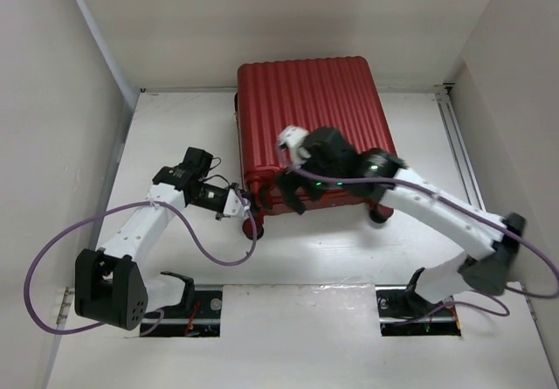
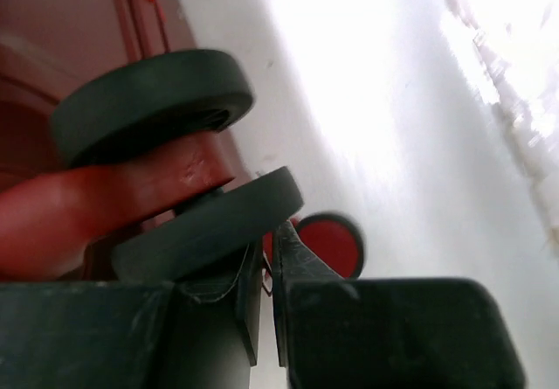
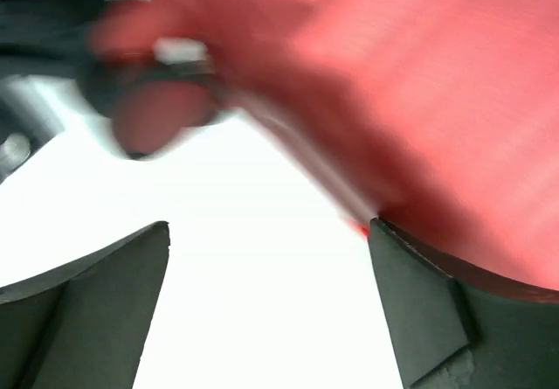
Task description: Pack the luggage
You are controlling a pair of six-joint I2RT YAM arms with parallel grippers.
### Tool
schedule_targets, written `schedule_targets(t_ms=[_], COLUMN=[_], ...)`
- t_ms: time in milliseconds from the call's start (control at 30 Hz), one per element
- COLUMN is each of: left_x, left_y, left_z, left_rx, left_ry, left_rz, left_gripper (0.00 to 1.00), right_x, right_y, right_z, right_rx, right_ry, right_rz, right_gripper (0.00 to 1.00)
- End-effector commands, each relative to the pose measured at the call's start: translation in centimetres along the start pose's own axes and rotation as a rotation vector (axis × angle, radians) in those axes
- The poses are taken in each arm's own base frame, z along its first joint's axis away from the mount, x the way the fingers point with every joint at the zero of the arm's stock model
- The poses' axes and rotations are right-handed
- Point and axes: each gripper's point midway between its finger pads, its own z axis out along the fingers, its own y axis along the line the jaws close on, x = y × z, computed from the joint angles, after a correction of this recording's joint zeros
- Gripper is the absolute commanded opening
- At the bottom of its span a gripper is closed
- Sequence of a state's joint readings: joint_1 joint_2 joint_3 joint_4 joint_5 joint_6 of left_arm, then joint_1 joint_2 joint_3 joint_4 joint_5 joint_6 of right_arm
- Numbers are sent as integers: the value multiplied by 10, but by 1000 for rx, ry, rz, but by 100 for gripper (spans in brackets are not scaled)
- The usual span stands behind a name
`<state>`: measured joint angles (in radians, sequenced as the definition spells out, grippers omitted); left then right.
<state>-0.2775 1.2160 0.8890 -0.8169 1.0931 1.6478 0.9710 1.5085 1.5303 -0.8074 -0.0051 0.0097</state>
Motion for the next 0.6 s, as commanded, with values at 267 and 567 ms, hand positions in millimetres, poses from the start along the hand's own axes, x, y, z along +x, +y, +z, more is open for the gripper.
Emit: schedule_targets(t_ms=[267, 567], left_x=[-17, -9], left_y=[-50, -44], left_z=[11, 11], left_rx=[100, 69], left_ry=[-149, -109], left_rz=[-389, -377], left_gripper=[0, 0], right_x=[86, 108], right_y=[-148, -192], right_z=[-118, -102], right_rx=[488, 468], right_ry=[-127, -91], right_rz=[435, 335], right_gripper=[100, 100])
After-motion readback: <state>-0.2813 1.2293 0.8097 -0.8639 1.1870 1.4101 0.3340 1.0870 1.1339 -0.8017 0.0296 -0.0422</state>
